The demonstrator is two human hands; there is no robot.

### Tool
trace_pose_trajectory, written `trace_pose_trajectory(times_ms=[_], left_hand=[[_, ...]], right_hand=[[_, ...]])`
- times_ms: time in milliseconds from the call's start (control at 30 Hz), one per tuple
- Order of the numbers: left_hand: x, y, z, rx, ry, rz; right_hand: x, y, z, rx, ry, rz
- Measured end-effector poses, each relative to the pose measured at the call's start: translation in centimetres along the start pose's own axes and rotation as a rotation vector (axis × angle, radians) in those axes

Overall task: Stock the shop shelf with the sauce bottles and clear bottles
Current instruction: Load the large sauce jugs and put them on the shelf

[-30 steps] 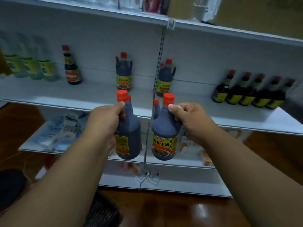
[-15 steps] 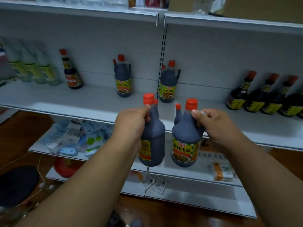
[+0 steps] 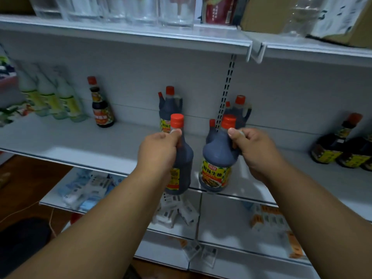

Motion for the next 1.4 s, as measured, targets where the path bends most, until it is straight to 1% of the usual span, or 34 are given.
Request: trace_pose_trajectory(times_ms=[100,267,367,467,600,767,867,933,1000,1067,1167,1200,1267,1333,1400], left_hand=[[1.5,0.8,0.1,-0.085,-0.050,0.098],[3.0,1.5,-0.7,-0.065,-0.112,0.114],[4.1,1.9,-0.5,-0.072,-0.155,0.141],[5.2,2.1,-0.9,-0.064,-0.168,0.120],[6.3,2.4,-1.9,-0.025,-0.165,0.113],[7.0,1.9,-3.3,0.092,-0.160,0.057],[7.4,1.7,-3.6,0.175,-0.162,-0.015],[7.8,1.8,-3.5,0.196,-0.168,-0.027],[8.2,2.0,-3.2,0.182,-0.162,-0.030],[8.3,2.2,-2.5,0.147,-0.162,-0.024],[8.6,2.9,-0.8,0.121,-0.200,-0.007],[8.9,3.4,0.0,0.140,-0.243,-0.022],[9.4,4.4,1.0,0.263,-0.290,-0.057],[10.3,6.0,1.1,0.372,-0.234,-0.100],[11.0,7.1,0.6,0.400,-0.133,-0.143]], right_hand=[[2.1,-0.2,-1.5,-0.035,0.031,-0.009],[5.0,-2.5,-3.2,0.074,0.095,-0.089],[6.8,-3.8,-3.5,0.066,0.152,-0.115],[8.5,-4.3,-3.7,0.022,0.239,-0.078],[10.3,-4.1,-4.1,-0.055,0.322,0.024],[12.2,-4.2,-4.6,-0.135,0.379,0.097],[12.5,-4.9,-4.6,-0.143,0.362,0.140],[12.1,-5.7,-4.5,-0.137,0.333,0.176],[11.5,-6.2,-4.4,-0.175,0.273,0.221],[10.9,-7.0,-4.1,-0.246,0.187,0.227],[9.9,-8.5,-4.2,-0.244,0.136,0.134],[9.5,-8.8,-4.4,-0.224,0.126,0.101],[9.0,-9.2,-4.8,-0.209,0.076,0.067],[8.8,-9.4,-5.2,-0.223,0.038,0.039],[8.4,-9.6,-5.7,-0.210,0.011,-0.001]])
Point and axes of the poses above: each hand's wrist, its own x-axis towards the middle knuckle, its own z-axis out of the back of the hand, y = z × x, the point moved 6 cm from there along x, towards the middle knuckle, and after that the axes turned 12 degrees about x, right-handed, at the moved point
